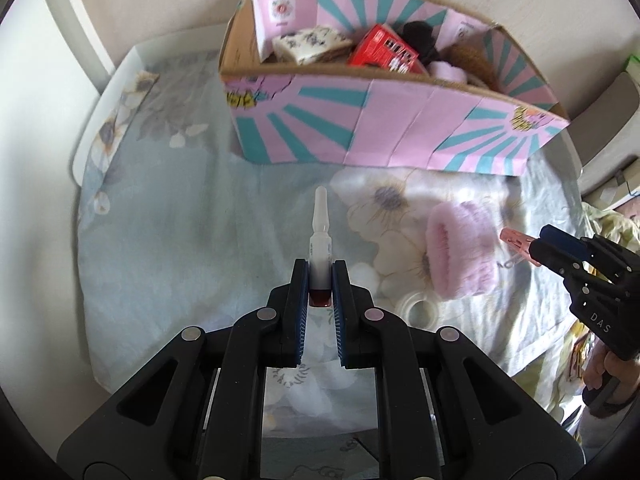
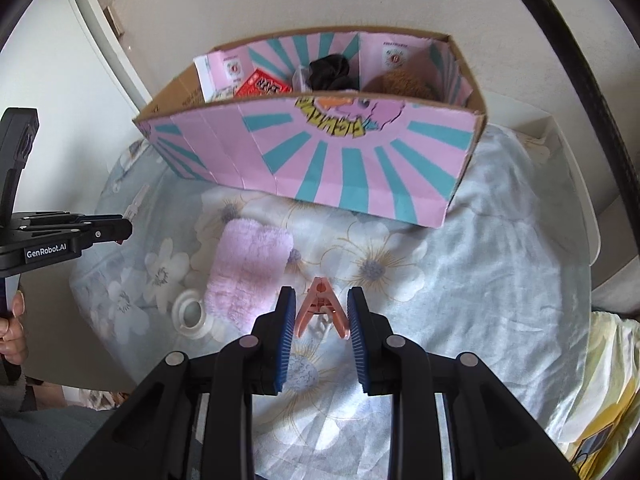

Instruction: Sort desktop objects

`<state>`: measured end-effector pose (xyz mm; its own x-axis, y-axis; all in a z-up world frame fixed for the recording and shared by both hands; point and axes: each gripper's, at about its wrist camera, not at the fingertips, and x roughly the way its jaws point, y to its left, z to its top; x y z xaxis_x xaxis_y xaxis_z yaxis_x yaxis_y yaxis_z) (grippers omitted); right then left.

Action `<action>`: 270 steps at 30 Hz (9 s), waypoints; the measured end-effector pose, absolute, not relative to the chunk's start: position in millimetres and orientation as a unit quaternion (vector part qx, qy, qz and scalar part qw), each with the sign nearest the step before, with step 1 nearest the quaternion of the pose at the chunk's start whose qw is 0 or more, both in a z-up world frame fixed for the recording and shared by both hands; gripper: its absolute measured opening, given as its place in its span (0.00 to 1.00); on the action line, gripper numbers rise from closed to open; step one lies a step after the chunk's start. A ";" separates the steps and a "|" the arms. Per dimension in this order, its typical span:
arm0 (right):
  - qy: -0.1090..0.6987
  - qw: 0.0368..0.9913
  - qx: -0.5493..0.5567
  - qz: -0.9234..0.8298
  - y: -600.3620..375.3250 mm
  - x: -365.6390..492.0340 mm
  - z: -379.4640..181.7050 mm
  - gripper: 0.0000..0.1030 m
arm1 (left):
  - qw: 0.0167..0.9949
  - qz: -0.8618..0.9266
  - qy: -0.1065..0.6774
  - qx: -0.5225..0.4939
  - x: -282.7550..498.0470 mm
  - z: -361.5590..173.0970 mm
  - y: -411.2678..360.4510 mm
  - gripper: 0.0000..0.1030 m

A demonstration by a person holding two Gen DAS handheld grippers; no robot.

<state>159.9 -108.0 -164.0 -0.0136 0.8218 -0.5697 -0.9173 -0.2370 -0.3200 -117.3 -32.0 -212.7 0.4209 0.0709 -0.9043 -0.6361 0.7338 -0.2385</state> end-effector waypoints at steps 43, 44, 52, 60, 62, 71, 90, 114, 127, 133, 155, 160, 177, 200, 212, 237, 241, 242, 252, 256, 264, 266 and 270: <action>0.070 0.625 -0.279 0.726 3.1 109.6 -16.9 0.61 | 0.829 0.246 0.458 -0.206 41.6 -154.0 87.4 1.00; 0.066 0.627 -0.269 0.728 -0.9 112.2 -12.8 0.65 | 0.827 0.254 0.460 -0.199 40.2 -152.8 87.8 1.00; 0.086 0.635 -0.247 0.727 -14.7 129.5 -2.3 0.75 | 0.825 0.273 0.451 -0.205 22.1 -147.8 88.1 1.00; 0.076 0.636 -0.248 0.726 -25.3 126.0 -1.2 0.75 | 0.820 0.279 0.445 -0.229 8.8 -146.6 82.9 1.00; 0.068 0.635 -0.248 0.729 -31.5 122.5 -0.5 0.75 | 0.820 0.283 0.443 -0.227 3.2 -142.1 80.6 1.00; 0.037 0.631 -0.254 0.732 -64.8 109.7 -4.8 0.75 | 0.825 0.280 0.431 -0.236 -23.6 -127.5 57.9 1.00; 0.030 0.636 -0.260 0.726 -125.6 109.3 -31.8 0.75 | 0.830 0.280 0.426 -0.227 -79.7 -116.3 2.6 1.00; 0.131 0.631 -0.346 0.682 -95.7 119.2 -143.5 0.75 | 0.830 0.142 0.493 -0.221 -74.6 -233.8 -90.5 0.99; 0.166 0.603 -0.368 0.688 -82.9 117.3 -185.0 0.75 | 0.837 0.109 0.499 -0.195 -58.2 -269.3 -116.3 0.97; 0.165 0.588 -0.379 0.696 -75.7 108.1 -195.8 0.75 | 0.841 0.105 0.501 -0.177 -52.5 -276.6 -124.4 0.85; 0.138 0.572 -0.404 0.700 -62.8 98.4 -215.7 0.35 | 0.859 0.111 0.472 -0.163 -59.9 -269.0 -127.1 0.48; 0.122 0.576 -0.395 0.705 -66.9 96.1 -214.1 0.28 | 0.864 0.099 0.470 -0.153 -57.3 -266.0 -130.9 0.39; 0.124 0.568 -0.368 0.726 -79.2 96.3 -178.7 0.26 | 0.859 0.103 0.471 -0.172 -59.7 -231.9 -119.1 0.39; 0.029 0.622 -0.286 0.729 -67.8 82.5 -24.7 0.26 | 0.870 0.234 0.357 -0.247 -35.7 -110.6 51.1 0.39; 0.138 0.615 -0.314 0.710 23.5 110.2 -51.9 0.26 | 0.814 0.271 0.443 -0.260 16.2 -180.0 97.1 0.39; 0.158 0.686 -0.316 0.636 15.6 128.9 -44.9 0.86 | 0.767 0.356 0.465 -0.260 -2.9 -152.0 96.4 1.00; 0.123 0.695 -0.322 0.631 -0.7 116.3 -35.7 0.86 | 0.772 0.357 0.450 -0.271 -19.2 -133.8 95.8 1.00; 0.114 0.696 -0.322 0.632 -6.7 112.0 -31.9 0.86 | 0.773 0.360 0.447 -0.269 -22.2 -128.1 94.9 1.00; 0.037 0.697 -0.332 0.635 -91.2 58.2 3.9 0.91 | 0.791 0.383 0.390 -0.276 -76.9 -44.9 53.5 1.00; 0.031 0.694 -0.333 0.638 -121.4 45.0 8.7 0.91 | 0.798 0.382 0.378 -0.274 -96.8 -20.6 35.5 1.00; 0.008 0.705 -0.324 0.630 -174.2 31.2 8.2 0.91 | 0.805 0.391 0.355 -0.270 -125.5 9.7 1.9 1.00; 0.007 0.712 -0.323 0.624 -184.1 30.4 7.4 0.91 | 0.807 0.395 0.348 -0.267 -132.8 16.0 -6.3 1.00; 0.011 0.714 -0.311 0.627 -204.2 30.8 6.8 0.91 | 0.810 0.398 0.338 -0.266 -144.7 22.5 -21.2 1.00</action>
<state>30.8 -204.2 6.8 0.2141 0.8891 -0.4046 -0.9022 0.0212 -0.4307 -144.7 -21.2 22.5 0.4544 0.4658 -0.7593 -0.8251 0.5414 -0.1617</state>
